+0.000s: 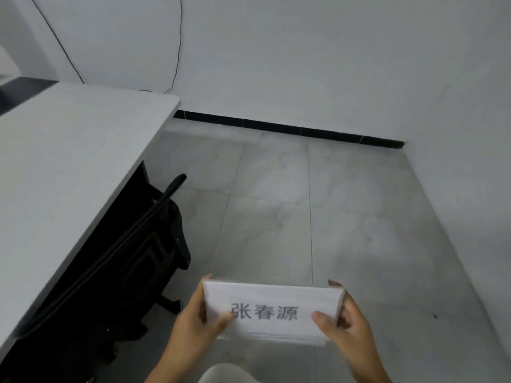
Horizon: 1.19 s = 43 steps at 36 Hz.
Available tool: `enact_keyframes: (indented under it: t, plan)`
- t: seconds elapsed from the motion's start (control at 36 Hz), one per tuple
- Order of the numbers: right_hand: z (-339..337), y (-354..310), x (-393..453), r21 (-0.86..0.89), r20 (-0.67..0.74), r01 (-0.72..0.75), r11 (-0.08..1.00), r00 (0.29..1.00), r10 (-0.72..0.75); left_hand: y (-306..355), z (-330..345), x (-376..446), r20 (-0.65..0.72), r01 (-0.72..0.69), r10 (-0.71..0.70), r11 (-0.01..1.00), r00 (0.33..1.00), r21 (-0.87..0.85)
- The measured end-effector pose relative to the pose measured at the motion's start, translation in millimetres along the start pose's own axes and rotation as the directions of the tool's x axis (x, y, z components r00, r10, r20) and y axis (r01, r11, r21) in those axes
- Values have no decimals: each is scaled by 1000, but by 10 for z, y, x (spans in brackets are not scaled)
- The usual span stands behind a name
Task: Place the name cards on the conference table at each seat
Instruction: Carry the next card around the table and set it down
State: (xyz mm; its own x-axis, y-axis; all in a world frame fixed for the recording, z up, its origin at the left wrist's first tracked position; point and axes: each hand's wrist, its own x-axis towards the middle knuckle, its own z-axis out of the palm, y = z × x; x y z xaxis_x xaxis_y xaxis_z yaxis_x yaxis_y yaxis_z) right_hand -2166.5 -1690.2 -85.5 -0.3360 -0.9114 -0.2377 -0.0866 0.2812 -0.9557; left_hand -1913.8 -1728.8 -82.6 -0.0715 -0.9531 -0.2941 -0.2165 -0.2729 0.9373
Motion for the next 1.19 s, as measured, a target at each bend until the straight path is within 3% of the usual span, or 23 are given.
enact_keyframes:
  t: [0.17, 0.28, 0.42, 0.56, 0.75, 1.0, 1.19]
  plan:
    - [141, -194, 978, 8, -60, -36, 999, 998, 36, 228, 60, 1082, -11, 47, -47, 999, 999, 17]
    - [224, -353, 1876, -14, -27, -32, 999, 999, 31, 340, 164, 1807, -42, 77, -79, 996, 996, -44]
    - [446, -685, 3178, -41, 116, 27, 999, 993, -22, 656, 215, 2765, -209, 50, -75, 991, 975, -122]
    - [844, -1155, 4317, -15, 292, 52, 999, 955, -46, 1034, 194, 3504, -428, 36, -120, 979, 896, -200]
    - [1520, -1598, 5408, -144, 507, 81, 986, 862, 3, 1245, -43, 4105, -609, 87, -232, 962, 759, -258]
    - [2926, -2335, 6130, -117, 690, 165, 979, 723, -39, 1455, -943, 4788, -735, 57, -274, 950, 620, -306]
    - [4118, -2939, 6355, -40, 835, 252, 967, 540, -106, 1659, -1778, 5091, -810, 18, -279, 949, 516, -315]
